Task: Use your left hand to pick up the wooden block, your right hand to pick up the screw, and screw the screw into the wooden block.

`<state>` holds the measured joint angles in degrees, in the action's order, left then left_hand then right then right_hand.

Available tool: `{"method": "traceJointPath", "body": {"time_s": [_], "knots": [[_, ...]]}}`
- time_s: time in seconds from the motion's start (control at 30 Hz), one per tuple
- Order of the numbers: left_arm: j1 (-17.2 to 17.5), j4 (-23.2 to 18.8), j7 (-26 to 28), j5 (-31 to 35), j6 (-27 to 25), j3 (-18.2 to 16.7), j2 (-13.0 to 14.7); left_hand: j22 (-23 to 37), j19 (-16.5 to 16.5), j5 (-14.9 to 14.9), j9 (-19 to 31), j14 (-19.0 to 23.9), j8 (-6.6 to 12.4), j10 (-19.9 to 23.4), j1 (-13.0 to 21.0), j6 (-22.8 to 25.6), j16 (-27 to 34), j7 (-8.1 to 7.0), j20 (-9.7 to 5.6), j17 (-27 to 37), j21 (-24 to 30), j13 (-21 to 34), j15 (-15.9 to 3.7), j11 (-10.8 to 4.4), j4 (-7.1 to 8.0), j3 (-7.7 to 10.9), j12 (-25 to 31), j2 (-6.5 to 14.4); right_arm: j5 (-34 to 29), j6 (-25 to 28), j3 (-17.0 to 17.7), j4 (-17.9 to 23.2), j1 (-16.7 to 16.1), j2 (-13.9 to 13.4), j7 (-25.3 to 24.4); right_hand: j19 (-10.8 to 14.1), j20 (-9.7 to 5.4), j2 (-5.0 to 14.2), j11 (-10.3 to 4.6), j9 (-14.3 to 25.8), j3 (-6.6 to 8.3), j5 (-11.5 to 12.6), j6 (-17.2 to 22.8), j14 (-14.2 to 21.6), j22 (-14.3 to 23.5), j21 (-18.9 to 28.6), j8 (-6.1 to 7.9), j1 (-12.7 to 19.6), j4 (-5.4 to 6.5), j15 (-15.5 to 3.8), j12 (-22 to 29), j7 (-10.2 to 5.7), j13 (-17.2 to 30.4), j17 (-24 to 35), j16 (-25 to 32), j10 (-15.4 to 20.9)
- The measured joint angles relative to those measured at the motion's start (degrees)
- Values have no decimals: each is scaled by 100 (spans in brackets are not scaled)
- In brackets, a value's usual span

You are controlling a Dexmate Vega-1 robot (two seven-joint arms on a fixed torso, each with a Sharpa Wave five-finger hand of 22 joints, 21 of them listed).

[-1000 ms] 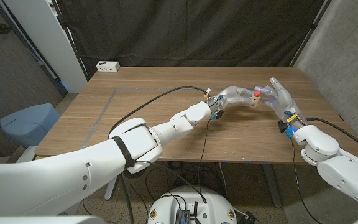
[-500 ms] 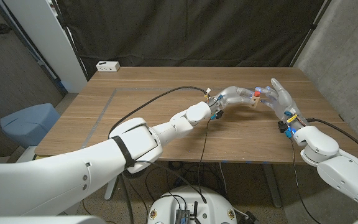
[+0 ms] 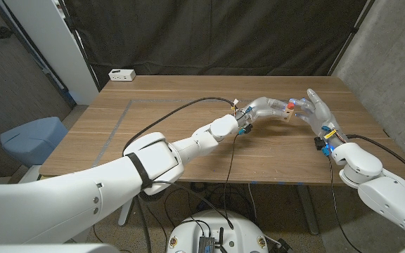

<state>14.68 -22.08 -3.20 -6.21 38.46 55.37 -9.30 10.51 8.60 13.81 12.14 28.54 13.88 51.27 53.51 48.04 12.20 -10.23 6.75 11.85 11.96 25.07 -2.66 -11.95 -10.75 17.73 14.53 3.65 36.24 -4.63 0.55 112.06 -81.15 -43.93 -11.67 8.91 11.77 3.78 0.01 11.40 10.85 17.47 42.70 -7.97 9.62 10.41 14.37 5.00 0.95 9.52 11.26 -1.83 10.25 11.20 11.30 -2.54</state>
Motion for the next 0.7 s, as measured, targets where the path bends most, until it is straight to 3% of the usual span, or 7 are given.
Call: {"method": "traceJointPath", "body": {"time_s": [0.7], "knots": [[-47, 35, -55, -70, -136, 7, -15, 0, 0, -1, -1, 0, 0, 0, 0, 0, 0, 0, 0, 2, 0, -1, 0, 0, 0, 0, 0, 0, 9, 44, 35, 64, -47, 11, -119, 52, -10, 39, 102, 44, 0, 0, 315, 61, 0, 23, 133, 39, 0, 0, 22, 67, 0, 0, 45, 164]]}}
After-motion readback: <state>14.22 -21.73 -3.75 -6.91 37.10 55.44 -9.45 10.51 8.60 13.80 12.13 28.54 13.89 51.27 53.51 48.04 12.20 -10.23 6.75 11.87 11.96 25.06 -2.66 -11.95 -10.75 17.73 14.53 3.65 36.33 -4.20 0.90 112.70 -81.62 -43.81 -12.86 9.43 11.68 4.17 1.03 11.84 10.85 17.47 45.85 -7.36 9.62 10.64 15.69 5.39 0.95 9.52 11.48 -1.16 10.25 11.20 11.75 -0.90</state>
